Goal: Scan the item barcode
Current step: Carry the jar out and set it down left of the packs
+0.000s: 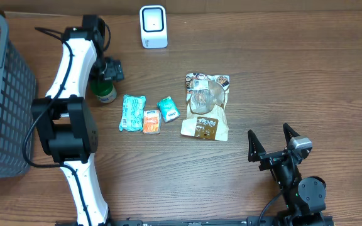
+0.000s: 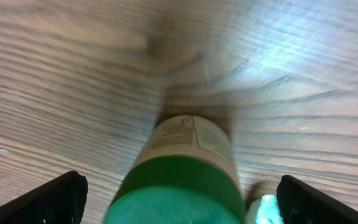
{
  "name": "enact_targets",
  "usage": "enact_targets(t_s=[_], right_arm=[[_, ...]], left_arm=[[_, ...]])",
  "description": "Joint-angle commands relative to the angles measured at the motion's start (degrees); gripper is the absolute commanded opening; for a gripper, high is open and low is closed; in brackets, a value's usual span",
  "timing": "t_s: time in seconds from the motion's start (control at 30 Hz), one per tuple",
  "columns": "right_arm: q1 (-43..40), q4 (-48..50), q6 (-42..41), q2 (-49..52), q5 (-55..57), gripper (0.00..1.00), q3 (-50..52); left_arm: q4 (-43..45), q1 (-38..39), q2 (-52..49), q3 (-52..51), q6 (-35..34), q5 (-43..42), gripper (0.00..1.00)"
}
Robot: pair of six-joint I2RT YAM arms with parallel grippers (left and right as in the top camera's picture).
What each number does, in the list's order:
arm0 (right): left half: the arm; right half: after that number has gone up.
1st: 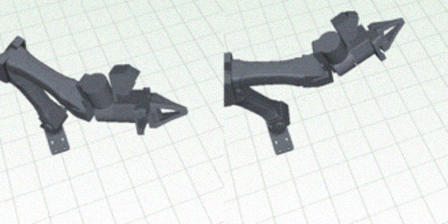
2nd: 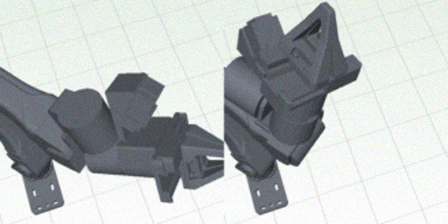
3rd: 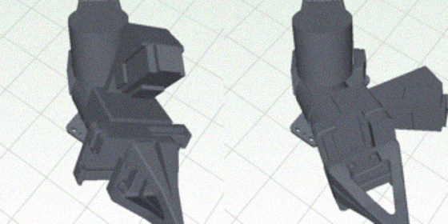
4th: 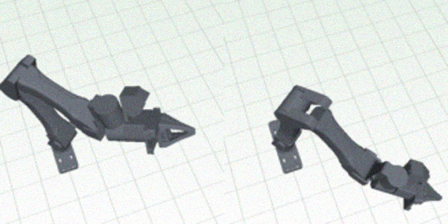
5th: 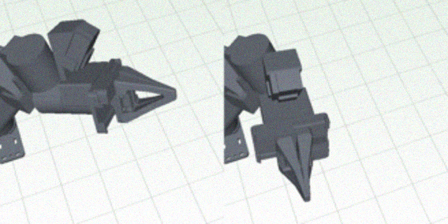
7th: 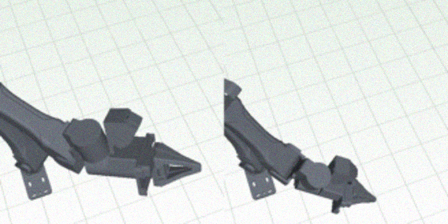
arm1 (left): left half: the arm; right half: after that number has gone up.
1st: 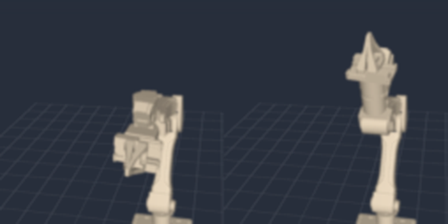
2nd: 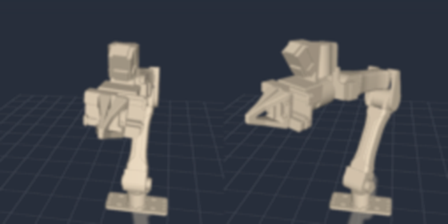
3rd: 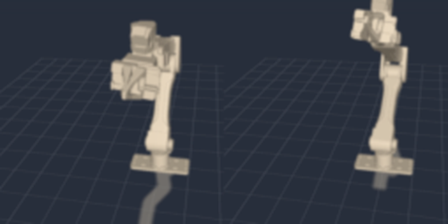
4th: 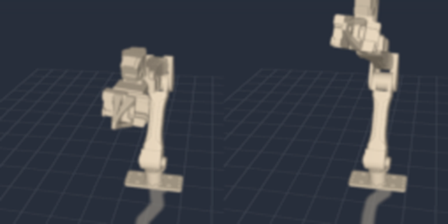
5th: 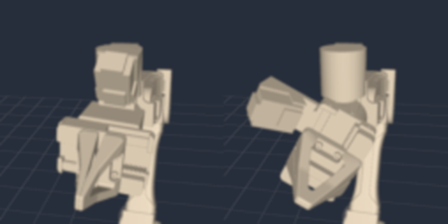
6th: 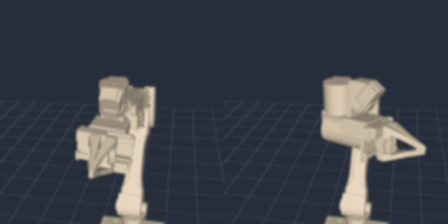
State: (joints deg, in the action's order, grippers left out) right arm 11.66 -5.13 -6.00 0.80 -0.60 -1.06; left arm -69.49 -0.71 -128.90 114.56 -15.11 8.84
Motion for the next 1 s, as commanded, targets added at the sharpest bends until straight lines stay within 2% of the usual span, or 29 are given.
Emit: enact_targets(t_s=[0.0,0.23,0.47,0.57,0.7,0.87,0.97], right_arm=[[-0.2,0.3,-0.2,-0.5,0.5,1.00,0.6],[-0.2,0.3,-0.2,-0.5,0.5,1.00,0.6],[-0.2,0.3,-0.2,-0.5,0.5,1.00,0.6],[-0.2,0.3,-0.2,-0.5,0.5,1.00,0.6],[-0.2,0.3,-0.2,-0.5,0.5,1.00,0.6],[-0.2,0.3,-0.2,-0.5,0.5,1.00,0.6],[-0.2,0.3,-0.2,-0.5,0.5,1.00,0.6]], left_arm=[[-2.4,0.4,5.5,7.1,0.3,-0.6,1.00],[-7.6,0.4,17.1,11.2,4.7,-7.5,1.00],[-13.1,-1.0,26.9,11.2,4.9,-7.2,1.00],[-16.5,-1.9,28.1,11.2,6.5,-8.5,0.99],[-21.2,-2.3,27.9,10.5,13.1,-11.4,1.00],[-21.9,-3.1,27.9,8.9,17.7,-11.3,1.00],[-21.3,-3.5,27.9,8.5,17.9,-11.3,1.00]])
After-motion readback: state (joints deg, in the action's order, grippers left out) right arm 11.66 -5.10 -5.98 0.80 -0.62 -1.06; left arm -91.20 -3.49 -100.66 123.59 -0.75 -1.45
